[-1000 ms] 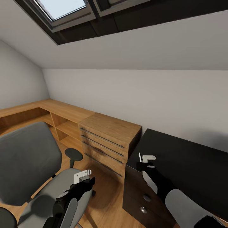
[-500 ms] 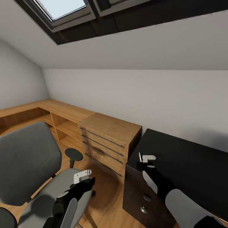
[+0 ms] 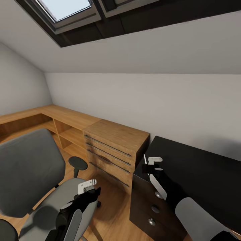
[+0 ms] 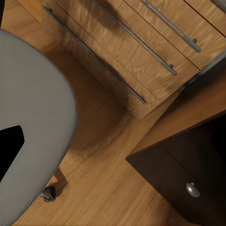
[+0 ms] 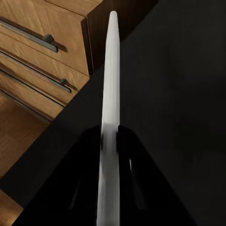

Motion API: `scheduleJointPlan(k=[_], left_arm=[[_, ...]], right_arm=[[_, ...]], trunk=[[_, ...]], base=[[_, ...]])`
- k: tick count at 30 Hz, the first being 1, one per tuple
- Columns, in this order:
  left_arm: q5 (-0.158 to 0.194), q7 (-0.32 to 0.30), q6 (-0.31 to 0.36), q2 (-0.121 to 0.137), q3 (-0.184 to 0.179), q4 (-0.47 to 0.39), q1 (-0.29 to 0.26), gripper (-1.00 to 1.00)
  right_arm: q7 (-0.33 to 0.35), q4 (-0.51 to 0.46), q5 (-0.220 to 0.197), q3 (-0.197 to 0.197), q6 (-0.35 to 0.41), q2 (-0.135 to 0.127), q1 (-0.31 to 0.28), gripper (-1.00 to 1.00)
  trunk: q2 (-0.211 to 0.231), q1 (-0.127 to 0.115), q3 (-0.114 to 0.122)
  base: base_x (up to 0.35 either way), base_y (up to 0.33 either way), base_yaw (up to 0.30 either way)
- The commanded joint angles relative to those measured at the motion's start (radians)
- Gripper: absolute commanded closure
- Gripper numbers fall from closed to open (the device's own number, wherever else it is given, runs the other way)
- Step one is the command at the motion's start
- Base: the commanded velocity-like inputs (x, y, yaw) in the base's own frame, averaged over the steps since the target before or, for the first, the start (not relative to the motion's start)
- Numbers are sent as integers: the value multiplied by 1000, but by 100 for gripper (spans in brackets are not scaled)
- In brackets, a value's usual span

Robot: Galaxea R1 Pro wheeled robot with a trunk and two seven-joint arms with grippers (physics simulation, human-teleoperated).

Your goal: In the bedroom, organize the workspace by keeping the computer under the desk, ensuring the monitor is on the desk, placing the keyboard on the desk next to the monitor, placing the mouse on the desk next to the keyboard, moving the folder from the swivel chair onto the desk next to the mouse, stacking the notebook on top of the folder with the pen on top of the notebook, and positioning the swivel chair next to the desk.

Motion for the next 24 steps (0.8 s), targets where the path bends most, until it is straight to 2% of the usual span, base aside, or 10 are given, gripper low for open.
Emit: scheduleJointPlan(k=[1, 10, 16, 19, 24], left_arm=[[11, 9, 3, 0, -1, -1, -1, -100], [11, 9, 3, 0, -1, -1, -1, -100], [10, 9, 3, 0, -1, -1, -1, -100], [10, 9, 3, 0, -1, -1, -1, -100], [11, 8, 3, 0, -1, -1, 0, -100]], right_arm=[[-11, -3, -13, 6, 2, -2, -1, 100], [-11, -7, -14, -1, 16, -2, -1, 100], [-11, -12, -14, -68, 53, -2, -1, 100], [-11, -25, -14, -87, 67, -2, -1, 100], [-11, -33, -14, -98, 79, -2, -1, 100]], trunk=[[-1, 0, -1], [-1, 0, -1], [-1, 0, -1], [-1, 0, -1], [-1, 0, -1]], base=[[0, 0, 0], [0, 0, 0], [0, 0, 0], [0, 0, -5], [0, 0, -78]])
